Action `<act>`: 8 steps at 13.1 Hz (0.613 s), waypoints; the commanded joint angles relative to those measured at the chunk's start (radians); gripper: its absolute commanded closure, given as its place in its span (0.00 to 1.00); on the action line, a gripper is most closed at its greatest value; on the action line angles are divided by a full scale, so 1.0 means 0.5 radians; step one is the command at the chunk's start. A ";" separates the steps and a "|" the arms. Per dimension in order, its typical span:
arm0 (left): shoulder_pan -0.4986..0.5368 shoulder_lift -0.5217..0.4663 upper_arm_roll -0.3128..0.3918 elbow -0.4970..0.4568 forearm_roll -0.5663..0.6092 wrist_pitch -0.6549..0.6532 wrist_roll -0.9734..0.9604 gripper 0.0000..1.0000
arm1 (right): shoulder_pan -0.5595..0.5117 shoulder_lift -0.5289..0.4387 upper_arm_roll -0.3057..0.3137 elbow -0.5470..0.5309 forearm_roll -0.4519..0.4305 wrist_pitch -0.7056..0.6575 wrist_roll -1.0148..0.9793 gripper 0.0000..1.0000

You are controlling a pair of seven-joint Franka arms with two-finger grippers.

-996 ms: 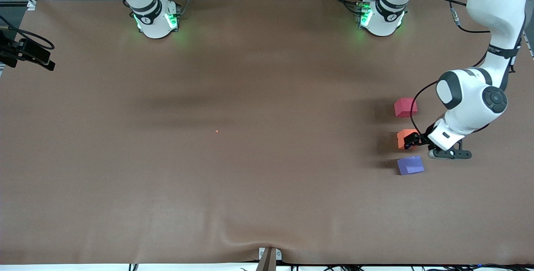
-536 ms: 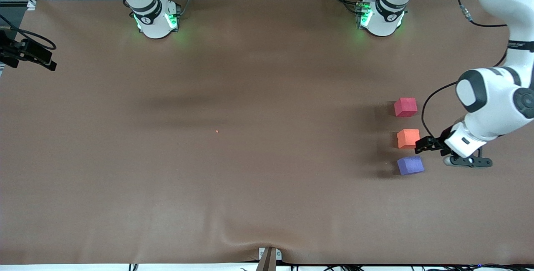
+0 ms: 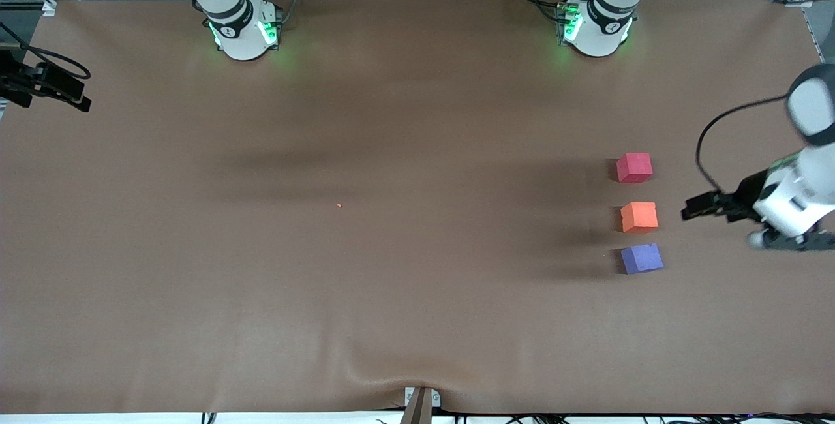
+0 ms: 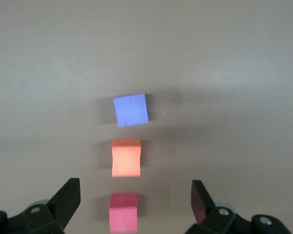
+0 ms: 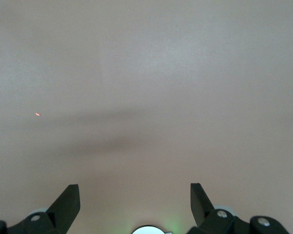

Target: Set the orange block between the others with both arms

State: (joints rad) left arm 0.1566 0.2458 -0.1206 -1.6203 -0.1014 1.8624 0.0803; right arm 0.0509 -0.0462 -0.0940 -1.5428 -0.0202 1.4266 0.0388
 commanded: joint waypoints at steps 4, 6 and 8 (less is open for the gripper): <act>-0.009 -0.087 -0.056 0.371 0.153 -0.466 -0.059 0.00 | 0.009 0.010 0.001 0.027 -0.006 -0.022 0.005 0.00; -0.009 -0.087 -0.087 0.433 0.197 -0.470 -0.038 0.00 | 0.009 0.010 0.001 0.027 -0.006 -0.022 0.002 0.00; -0.073 -0.138 -0.069 0.443 0.175 -0.473 -0.041 0.00 | 0.009 0.010 0.001 0.027 -0.003 -0.022 0.002 0.00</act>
State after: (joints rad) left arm 0.1474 0.1844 -0.1568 -1.4341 -0.0292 1.6544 0.0630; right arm 0.0509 -0.0461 -0.0938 -1.5428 -0.0202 1.4266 0.0388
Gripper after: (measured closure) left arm 0.000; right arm 0.000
